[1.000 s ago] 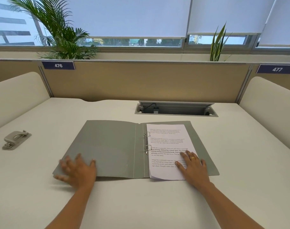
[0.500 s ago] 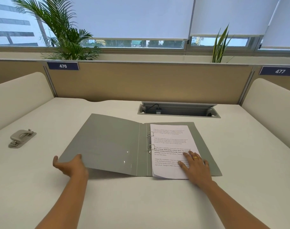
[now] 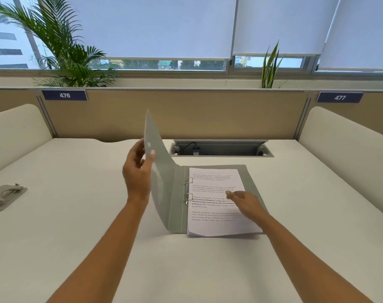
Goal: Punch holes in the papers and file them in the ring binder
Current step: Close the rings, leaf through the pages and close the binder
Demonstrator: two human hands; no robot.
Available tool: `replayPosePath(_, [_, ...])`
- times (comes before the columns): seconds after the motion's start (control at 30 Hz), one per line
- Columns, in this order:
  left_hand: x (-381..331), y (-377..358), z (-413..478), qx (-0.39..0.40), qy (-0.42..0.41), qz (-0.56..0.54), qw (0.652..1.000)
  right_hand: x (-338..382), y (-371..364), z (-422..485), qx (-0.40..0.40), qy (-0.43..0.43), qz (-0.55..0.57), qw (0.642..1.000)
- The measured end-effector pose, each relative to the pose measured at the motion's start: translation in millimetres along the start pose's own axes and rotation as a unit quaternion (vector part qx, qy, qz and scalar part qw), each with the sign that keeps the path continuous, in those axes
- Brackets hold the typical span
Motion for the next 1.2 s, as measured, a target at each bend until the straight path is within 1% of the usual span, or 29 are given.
replayPosePath(0.07, [-1,-35,-16,0.096,-0.037,0.071,0.992,18,8,0,-0.013,0.008,0.065,0.998])
replayPosePath(0.13, [3,-65,-33,0.179,-0.062,0.134,0.973,34,16,0,-0.026,0.007,0.141,0.99])
replayPosePath(0.23, [29,-99,-52,0.281,-0.063,0.261,0.921,49,33,-3,-0.061,-0.003,0.275,0.959])
replayPosePath(0.27, [41,-105,-56,0.303,-0.055,0.302,0.902,52,41,-4,-0.073,-0.008,0.321,0.944])
replayPosePath(0.33, [64,-109,-57,0.321,-0.043,0.373,0.869,50,56,-8,-0.093,-0.026,0.386,0.918])
replayPosePath(0.4, [83,-103,-56,0.311,-0.031,0.436,0.844,42,67,-12,-0.099,-0.037,0.396,0.912])
replayPosePath(0.47, [98,-96,-55,0.297,-0.017,0.485,0.822,28,74,-16,-0.104,-0.062,0.368,0.922])
replayPosePath(0.6, [123,-81,-52,0.264,0.001,0.563,0.783,-8,73,-24,-0.124,-0.113,0.277,0.946])
replayPosePath(0.7, [143,-72,-54,0.236,0.045,0.597,0.765,-37,68,-27,-0.148,-0.135,0.194,0.96])
replayPosePath(0.77, [153,-70,-58,0.224,0.072,0.6,0.764,-54,64,-30,-0.149,-0.156,0.12,0.969])
replayPosePath(0.83, [159,-71,-62,0.215,0.081,0.59,0.774,-70,61,-32,-0.135,-0.173,0.033,0.975])
replayPosePath(0.93, [164,-75,-63,0.209,0.076,0.576,0.787,-85,54,-35,-0.102,-0.194,-0.063,0.974])
replayPosePath(1.0, [166,-76,-62,0.208,0.071,0.58,0.784,-90,47,-37,-0.075,-0.209,-0.107,0.969])
replayPosePath(1.07, [168,-77,-62,0.209,0.067,0.591,0.777,-89,44,-38,-0.069,-0.213,-0.124,0.967])
replayPosePath(1.2, [171,-78,-63,0.212,0.061,0.598,0.77,-90,40,-37,-0.08,-0.229,-0.102,0.965])
Point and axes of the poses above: each hand's wrist, its own z-axis towards the middle knuckle, its own y-axis out of the back of the hand, x = y × z, the point moved 7 cm from there along z, towards the middle knuckle, and after that the axes turned 14 degrees about y, right-handed, at the moved point
